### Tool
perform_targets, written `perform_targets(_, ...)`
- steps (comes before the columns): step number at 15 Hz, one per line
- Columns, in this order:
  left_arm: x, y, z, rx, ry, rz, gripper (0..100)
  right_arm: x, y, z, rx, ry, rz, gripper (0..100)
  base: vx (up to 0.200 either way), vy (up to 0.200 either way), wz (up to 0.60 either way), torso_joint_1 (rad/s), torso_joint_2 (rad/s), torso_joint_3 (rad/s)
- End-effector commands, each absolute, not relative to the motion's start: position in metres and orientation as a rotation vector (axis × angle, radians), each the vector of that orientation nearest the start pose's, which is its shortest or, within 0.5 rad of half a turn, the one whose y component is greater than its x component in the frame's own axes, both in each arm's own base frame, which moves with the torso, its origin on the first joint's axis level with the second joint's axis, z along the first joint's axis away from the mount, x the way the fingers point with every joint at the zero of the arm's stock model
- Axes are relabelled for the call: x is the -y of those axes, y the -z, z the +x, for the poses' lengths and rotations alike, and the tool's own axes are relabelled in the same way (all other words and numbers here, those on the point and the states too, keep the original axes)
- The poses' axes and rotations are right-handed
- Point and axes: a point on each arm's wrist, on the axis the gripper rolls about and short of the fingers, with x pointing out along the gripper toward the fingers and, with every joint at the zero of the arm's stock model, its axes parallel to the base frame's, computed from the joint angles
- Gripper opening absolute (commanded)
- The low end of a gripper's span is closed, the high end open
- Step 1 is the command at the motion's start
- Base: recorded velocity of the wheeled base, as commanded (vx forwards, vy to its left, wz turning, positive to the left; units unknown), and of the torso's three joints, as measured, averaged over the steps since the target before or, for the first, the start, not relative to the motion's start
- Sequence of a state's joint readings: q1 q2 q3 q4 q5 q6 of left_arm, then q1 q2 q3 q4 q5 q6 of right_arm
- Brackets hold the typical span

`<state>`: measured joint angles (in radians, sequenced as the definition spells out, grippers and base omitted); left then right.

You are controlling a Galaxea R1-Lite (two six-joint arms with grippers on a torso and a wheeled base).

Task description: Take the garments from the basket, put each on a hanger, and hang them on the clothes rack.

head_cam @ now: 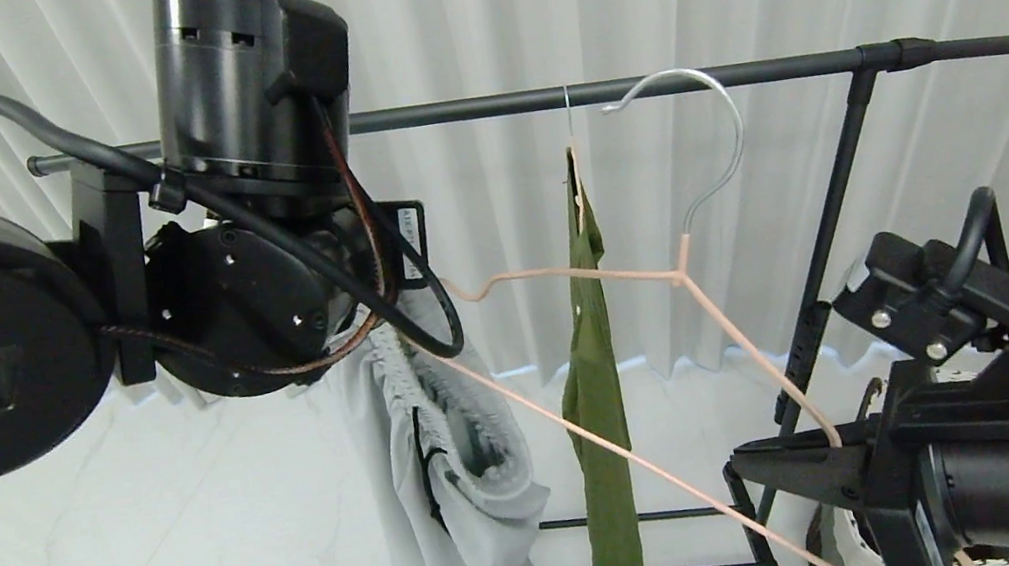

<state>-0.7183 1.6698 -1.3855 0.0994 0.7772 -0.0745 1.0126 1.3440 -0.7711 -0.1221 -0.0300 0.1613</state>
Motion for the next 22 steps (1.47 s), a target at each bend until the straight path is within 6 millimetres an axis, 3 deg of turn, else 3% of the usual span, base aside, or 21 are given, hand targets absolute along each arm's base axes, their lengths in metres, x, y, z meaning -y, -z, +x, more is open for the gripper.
perform_targets(1,0.191,-0.287,0.242,-0.276,-0.069,0.184,0,-0.185,-0.213,0.111,-0.492,-0.927,-0.092,0,0.000,0.000,0.00,0.000,0.00,0.000)
perform_targets(10,0.206,-0.288,0.229,-0.267,-0.005,0.182,0,-0.210,-0.204,0.122,-0.456,-0.867,-0.025,0,0.000,0.000,0.00,0.000,0.00,0.000)
perform_targets(19,0.243,-0.289,0.188,-0.252,0.169,0.148,0,-0.241,-0.189,0.131,-0.452,-0.889,0.013,0,0.000,0.000,0.00,0.000,0.00,0.000)
perform_targets(22,0.245,-0.291,0.185,-0.249,0.179,0.136,0,-0.243,-0.187,0.132,-0.452,-0.885,0.018,0,0.000,0.000,0.00,0.000,0.00,0.000)
